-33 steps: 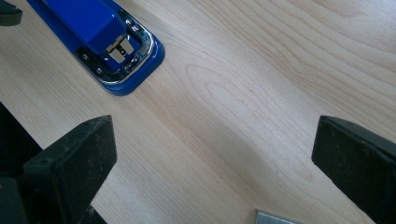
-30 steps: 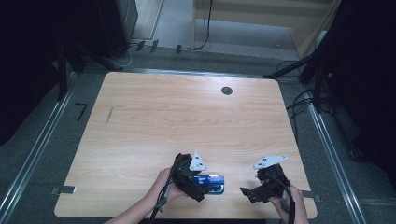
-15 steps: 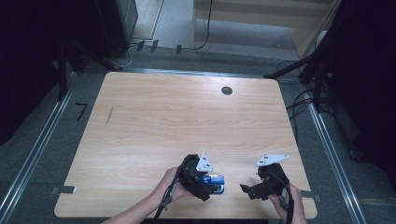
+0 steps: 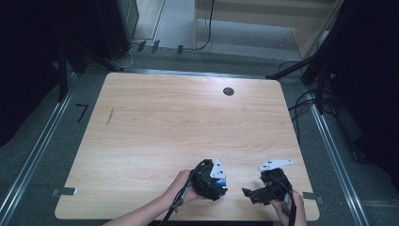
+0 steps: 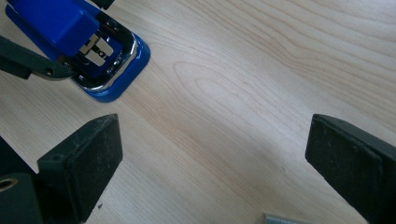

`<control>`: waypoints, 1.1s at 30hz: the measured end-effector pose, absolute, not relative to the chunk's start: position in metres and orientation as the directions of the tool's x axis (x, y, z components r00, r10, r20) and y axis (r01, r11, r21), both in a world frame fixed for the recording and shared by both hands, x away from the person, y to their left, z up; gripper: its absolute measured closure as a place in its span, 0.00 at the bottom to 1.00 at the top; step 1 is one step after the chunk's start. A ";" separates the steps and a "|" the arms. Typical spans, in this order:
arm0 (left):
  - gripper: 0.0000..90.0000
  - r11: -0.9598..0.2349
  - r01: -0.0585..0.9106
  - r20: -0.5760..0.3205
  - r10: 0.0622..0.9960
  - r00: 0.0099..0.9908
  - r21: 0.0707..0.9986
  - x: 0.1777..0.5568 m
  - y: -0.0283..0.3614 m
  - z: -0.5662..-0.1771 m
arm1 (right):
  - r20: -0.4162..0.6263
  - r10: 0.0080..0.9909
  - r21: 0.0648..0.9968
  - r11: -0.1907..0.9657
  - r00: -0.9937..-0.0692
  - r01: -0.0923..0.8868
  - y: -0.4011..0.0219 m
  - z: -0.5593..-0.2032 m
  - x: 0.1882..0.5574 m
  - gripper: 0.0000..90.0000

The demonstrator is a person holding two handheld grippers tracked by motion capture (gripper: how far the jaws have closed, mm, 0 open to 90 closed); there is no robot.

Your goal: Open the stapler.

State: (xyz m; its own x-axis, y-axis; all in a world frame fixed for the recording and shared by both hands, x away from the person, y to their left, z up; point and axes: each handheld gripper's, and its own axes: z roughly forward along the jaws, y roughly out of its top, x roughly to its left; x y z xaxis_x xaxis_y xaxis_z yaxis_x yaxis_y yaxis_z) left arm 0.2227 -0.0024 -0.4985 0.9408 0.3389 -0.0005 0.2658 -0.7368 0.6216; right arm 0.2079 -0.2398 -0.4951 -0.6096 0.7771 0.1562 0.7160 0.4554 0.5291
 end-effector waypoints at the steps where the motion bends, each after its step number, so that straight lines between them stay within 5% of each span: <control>1: 0.49 -0.737 0.266 0.000 0.339 0.941 0.622 0.223 -0.002 -0.499 | 0.158 0.778 0.533 0.451 -0.608 0.716 -0.241 -0.495 0.207 0.05; 7: 0.62 -0.752 0.244 0.013 0.318 0.948 0.613 0.223 -0.007 -0.504 | 0.161 0.783 0.532 0.443 -0.600 0.721 -0.244 -0.496 0.204 0.06; 16: 0.68 -0.704 0.210 0.004 0.289 0.957 0.678 0.226 0.000 -0.500 | 0.194 0.784 0.526 0.425 -0.590 0.737 -0.243 -0.500 0.203 0.10; 33: 0.71 -0.615 0.161 0.011 0.267 0.964 0.772 0.217 0.024 -0.486 | 0.241 0.728 0.621 0.393 -0.642 0.678 -0.205 -0.491 0.213 0.51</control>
State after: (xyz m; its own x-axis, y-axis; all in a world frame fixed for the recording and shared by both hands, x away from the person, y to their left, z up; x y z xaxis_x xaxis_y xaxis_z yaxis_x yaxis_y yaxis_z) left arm 0.2174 0.0241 -0.4864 0.9637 0.2666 0.0110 0.1613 -0.6150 0.7719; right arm 0.2130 -0.2053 -0.4913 -0.6424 0.7276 0.2409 0.6783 0.3935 0.6205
